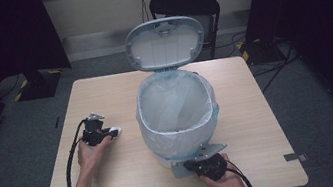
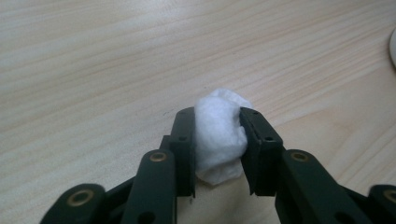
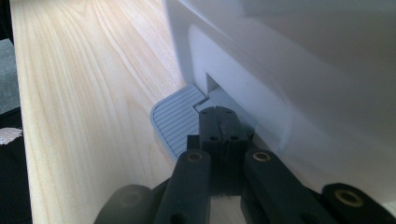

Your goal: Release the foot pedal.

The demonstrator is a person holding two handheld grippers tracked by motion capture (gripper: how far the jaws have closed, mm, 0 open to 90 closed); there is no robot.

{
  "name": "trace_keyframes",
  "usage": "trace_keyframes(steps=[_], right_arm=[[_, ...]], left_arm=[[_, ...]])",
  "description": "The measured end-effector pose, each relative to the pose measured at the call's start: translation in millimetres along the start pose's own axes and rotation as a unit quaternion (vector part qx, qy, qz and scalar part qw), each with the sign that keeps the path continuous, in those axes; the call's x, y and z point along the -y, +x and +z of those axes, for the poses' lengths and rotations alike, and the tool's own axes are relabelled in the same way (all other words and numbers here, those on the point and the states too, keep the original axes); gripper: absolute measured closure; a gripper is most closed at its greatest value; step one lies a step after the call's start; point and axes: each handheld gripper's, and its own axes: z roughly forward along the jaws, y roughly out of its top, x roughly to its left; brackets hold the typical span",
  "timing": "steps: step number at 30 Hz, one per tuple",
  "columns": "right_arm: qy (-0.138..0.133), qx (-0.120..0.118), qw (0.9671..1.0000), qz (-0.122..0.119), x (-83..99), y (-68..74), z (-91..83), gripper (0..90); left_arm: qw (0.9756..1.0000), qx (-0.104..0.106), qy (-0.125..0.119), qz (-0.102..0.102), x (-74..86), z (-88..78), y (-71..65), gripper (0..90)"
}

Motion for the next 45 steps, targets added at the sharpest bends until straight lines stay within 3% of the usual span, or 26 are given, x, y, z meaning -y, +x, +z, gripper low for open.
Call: trace_keyframes(steps=[5,7,10,14,17,21,26,30,32,34,35,37,38,44,45], right_arm=[[-0.002,-0.002,1.0000,0.001,0.4,-0.9,0.0,90.0],[-0.002,-0.003,1.0000,0.000,0.4,-1.1,0.0,90.0],[-0.002,-0.002,1.0000,0.000,0.5,-1.1,-0.1,90.0],[-0.003,-0.002,1.0000,0.001,0.6,-1.3,0.0,90.0],[-0.003,-0.002,1.0000,0.001,0.6,-1.3,0.0,90.0],[-0.005,-0.003,1.0000,0.004,0.8,-1.5,0.2,90.0],[-0.006,-0.003,0.9999,0.008,1.1,-1.6,0.1,90.0],[-0.006,-0.003,0.9999,0.008,1.0,-1.6,0.1,90.0],[-0.006,-0.003,0.9999,0.008,1.0,-1.6,0.1,90.0],[-0.006,-0.004,1.0000,0.007,1.1,-1.7,0.1,90.0],[-0.006,-0.005,0.9999,0.008,1.2,-1.9,0.1,90.0],[-0.007,-0.005,0.9999,0.008,1.2,-2.1,0.1,90.0],[-0.007,-0.005,0.9999,0.008,1.3,-2.1,0.1,90.0],[-0.007,-0.005,0.9999,0.009,1.4,-2.2,0.1,90.0],[-0.007,-0.005,0.9999,0.009,1.4,-2.2,0.1,90.0]], left_arm=[[0.9999,0.013,-0.002,-0.001,0.8,-2.1,2.6,70.9],[0.9995,0.021,-0.019,-0.011,4.1,-4.3,1.5,71.0],[0.9993,0.024,-0.025,-0.012,5.7,-6.0,0.7,71.0],[0.9973,0.040,-0.055,-0.028,9.6,-15.7,3.0,71.0],[0.9969,0.044,-0.061,-0.026,9.5,-19.8,1.3,71.0],[0.9953,0.052,-0.081,-0.009,6.8,-31.5,-8.4,71.0],[0.9908,0.066,-0.118,-0.004,3.8,-48.8,-18.3,71.0],[0.9897,0.067,-0.127,0.005,3.6,-56.4,-19.1,71.0],[0.9868,0.072,-0.144,-0.010,6.8,-61.5,-17.0,71.0],[0.9864,0.071,-0.148,-0.012,7.8,-64.2,-17.8,71.0],[0.9843,0.077,-0.158,-0.016,8.6,-69.0,-18.7,71.0],[0.9833,0.078,-0.163,-0.016,8.4,-72.6,-19.7,71.0],[0.9812,0.082,-0.174,-0.018,8.1,-76.4,-21.1,71.0],[0.9740,0.085,-0.210,0.004,1.9,-99.2,-32.6,71.0],[0.9740,0.085,-0.210,0.004,1.9,-99.2,-32.6,71.0]])
